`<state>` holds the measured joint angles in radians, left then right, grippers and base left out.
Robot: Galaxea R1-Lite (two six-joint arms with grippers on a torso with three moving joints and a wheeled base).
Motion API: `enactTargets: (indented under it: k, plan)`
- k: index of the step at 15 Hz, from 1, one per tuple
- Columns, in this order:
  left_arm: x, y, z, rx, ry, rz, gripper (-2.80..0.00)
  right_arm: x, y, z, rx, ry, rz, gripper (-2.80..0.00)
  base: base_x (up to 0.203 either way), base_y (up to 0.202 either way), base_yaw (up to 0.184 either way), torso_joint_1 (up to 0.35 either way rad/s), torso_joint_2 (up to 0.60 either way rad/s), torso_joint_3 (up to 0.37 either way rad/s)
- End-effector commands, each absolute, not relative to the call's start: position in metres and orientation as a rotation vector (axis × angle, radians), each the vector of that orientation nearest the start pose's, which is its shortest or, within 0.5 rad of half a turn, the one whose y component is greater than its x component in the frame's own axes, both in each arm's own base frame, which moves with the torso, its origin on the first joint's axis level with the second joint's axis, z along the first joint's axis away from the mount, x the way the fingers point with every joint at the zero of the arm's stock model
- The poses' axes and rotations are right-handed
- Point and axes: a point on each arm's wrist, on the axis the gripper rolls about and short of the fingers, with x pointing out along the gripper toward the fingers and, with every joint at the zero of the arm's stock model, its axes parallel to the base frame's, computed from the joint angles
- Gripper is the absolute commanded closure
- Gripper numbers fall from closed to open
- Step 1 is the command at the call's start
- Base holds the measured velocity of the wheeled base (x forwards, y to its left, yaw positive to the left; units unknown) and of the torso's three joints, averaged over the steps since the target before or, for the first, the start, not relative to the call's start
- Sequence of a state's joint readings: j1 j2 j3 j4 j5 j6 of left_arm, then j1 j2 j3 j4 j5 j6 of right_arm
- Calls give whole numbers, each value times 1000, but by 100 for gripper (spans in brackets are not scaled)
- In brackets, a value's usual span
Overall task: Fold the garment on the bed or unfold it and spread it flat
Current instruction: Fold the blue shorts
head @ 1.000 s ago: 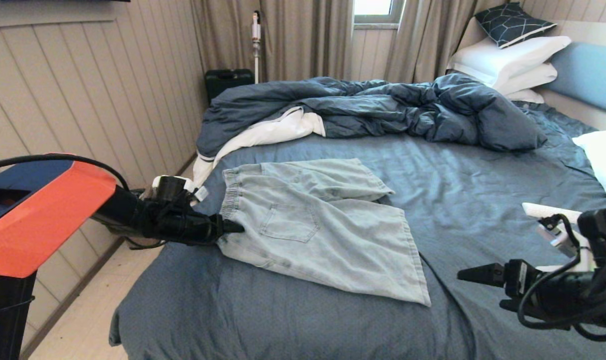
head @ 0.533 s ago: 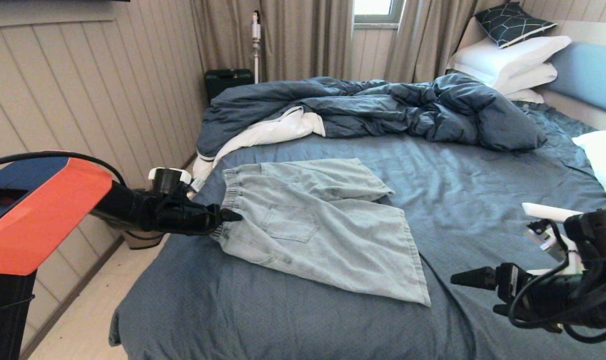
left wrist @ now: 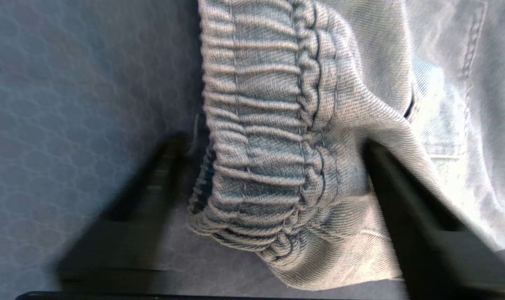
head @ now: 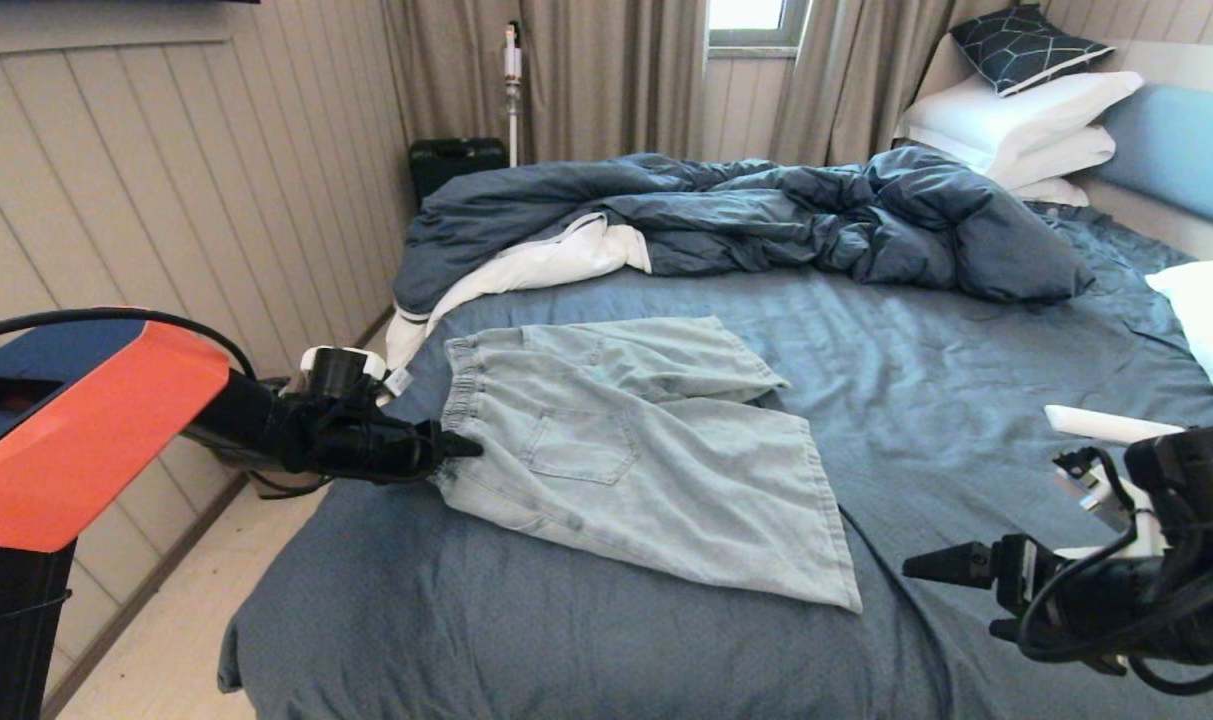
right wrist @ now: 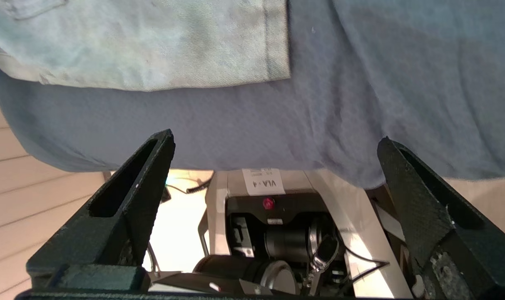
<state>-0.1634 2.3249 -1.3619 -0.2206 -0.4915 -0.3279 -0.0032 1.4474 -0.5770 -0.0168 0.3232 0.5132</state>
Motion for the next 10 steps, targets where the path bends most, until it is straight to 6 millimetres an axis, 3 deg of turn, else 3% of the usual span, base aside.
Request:
enactTargets:
  k: [1,5,10]
  plan:
    - [433,-83,54,-428,837,-501,0,199,7,135,621,916,77,-280,0,0,0,0,0,0]
    - [428,-81,55,-432,845,-498,0,200,8,130,630,941,83,-280,0,0,0,0,0,0]
    - [425,-81,56,-430,842,-501,0,225,12,111,638,975,96,-280,0,0,0,0,0,0]
